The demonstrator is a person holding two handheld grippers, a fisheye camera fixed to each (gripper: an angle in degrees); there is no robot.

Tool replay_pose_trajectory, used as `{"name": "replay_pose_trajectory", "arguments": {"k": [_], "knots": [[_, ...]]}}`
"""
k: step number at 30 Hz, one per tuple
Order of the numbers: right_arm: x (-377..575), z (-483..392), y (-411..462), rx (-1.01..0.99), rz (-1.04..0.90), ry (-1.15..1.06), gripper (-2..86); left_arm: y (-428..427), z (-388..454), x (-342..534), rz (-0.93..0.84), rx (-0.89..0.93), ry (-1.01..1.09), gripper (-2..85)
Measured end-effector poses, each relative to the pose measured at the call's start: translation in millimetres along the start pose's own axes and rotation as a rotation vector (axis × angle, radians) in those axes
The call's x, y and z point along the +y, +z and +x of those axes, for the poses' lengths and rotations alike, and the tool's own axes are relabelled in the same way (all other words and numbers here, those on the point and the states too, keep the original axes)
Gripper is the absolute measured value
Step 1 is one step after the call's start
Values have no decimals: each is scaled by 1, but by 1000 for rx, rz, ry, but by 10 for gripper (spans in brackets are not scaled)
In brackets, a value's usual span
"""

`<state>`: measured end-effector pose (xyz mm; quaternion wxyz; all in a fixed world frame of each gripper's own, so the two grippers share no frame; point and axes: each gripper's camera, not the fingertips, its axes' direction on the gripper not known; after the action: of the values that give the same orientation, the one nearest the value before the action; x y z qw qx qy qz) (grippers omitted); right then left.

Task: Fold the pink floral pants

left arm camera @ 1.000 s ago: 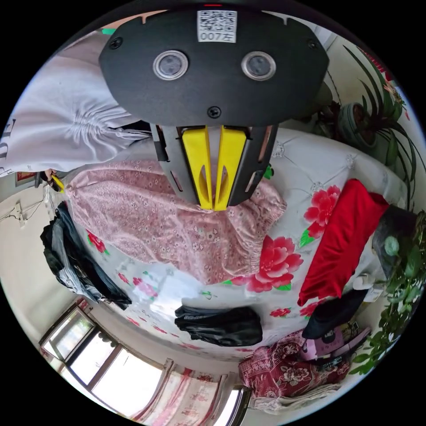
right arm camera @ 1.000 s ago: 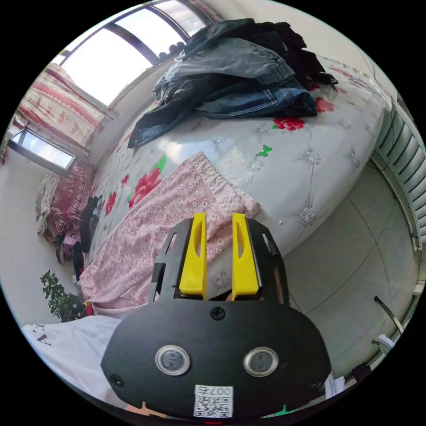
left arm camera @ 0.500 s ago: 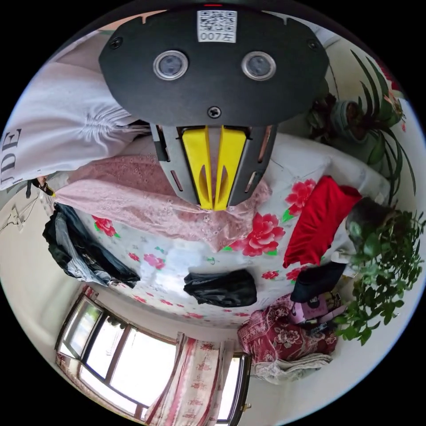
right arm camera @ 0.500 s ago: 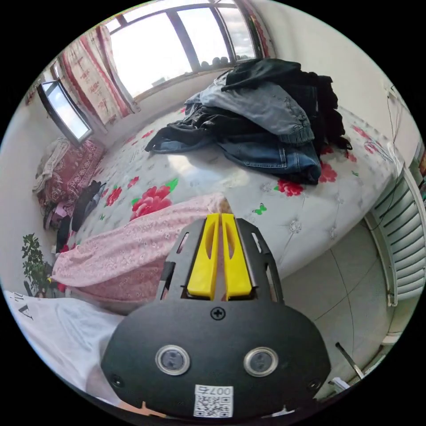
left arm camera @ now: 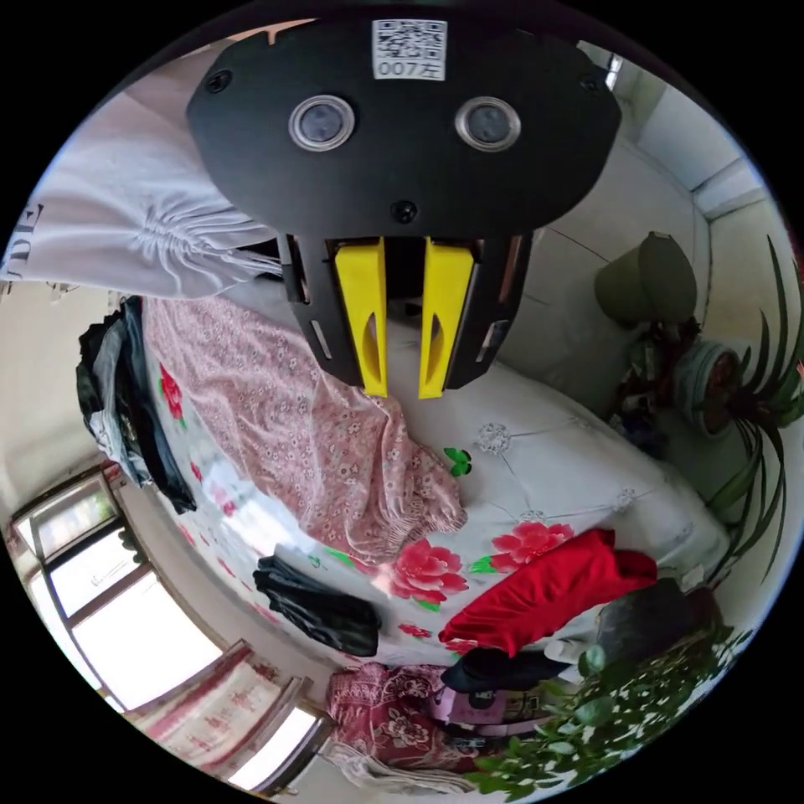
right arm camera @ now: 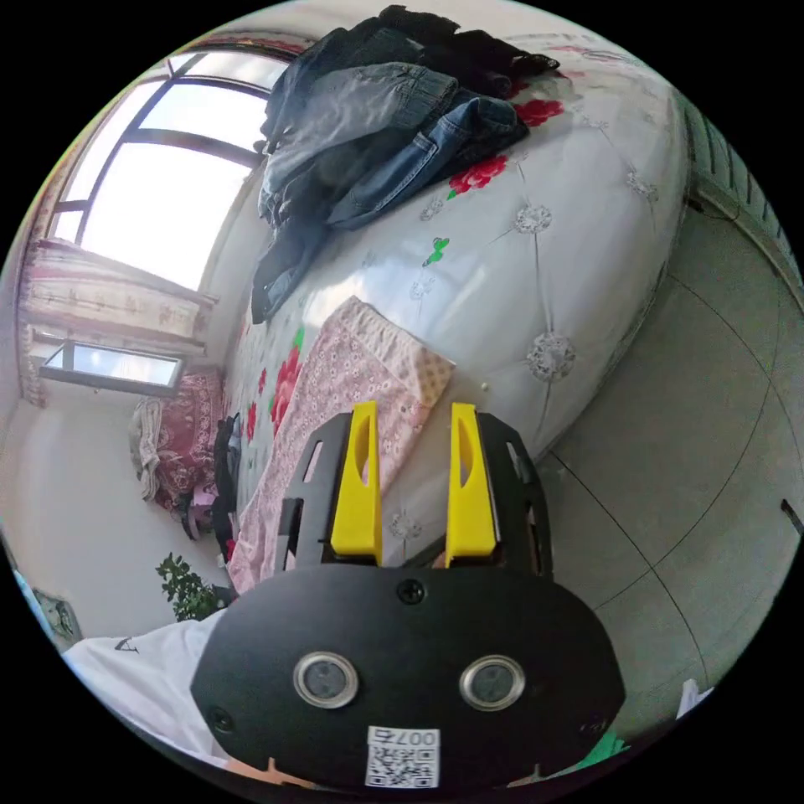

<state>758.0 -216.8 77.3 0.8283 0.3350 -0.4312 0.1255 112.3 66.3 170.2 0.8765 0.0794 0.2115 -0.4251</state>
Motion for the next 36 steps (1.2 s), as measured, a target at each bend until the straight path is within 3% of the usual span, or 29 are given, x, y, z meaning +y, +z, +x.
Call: {"name": "replay_pose_trajectory", "arguments": {"k": [5,11,14,17,20,22,24,27,28,30,33,36], "knots": [[-8,-13,6,128,1,78,71,11,-12,-18,32,136,-94,107],[-19,-30,13,180,-84,14,54,24,-5,-66,62,56,-98,129],[-12,-32,22,75,-90,28,38,35,-4,-87,34,-15,-109,131],[-3,-27,26,104,-22,114,14,61,-3,-101,-70,-83,-150,94],[-7,-16,12,-144,28,147,2,60,-1,-106,-64,-79,-214,34],[-2,-23,-25,-284,189,80,-1,46,-11,-97,-7,-6,-303,16],[7,-22,-41,-255,248,69,-2,44,-25,-74,47,115,-412,15],[25,15,-17,-122,159,260,-2,58,-34,-36,88,227,-495,27],[36,34,0,-135,96,372,-2,58,-35,-26,132,258,-486,33],[53,39,5,-224,174,419,-3,58,-33,-23,127,289,-471,34],[53,-6,12,-305,209,265,-3,52,-24,-28,115,303,-407,31],[45,-112,21,-301,108,-127,-3,52,-12,-32,105,302,-366,27]]}}
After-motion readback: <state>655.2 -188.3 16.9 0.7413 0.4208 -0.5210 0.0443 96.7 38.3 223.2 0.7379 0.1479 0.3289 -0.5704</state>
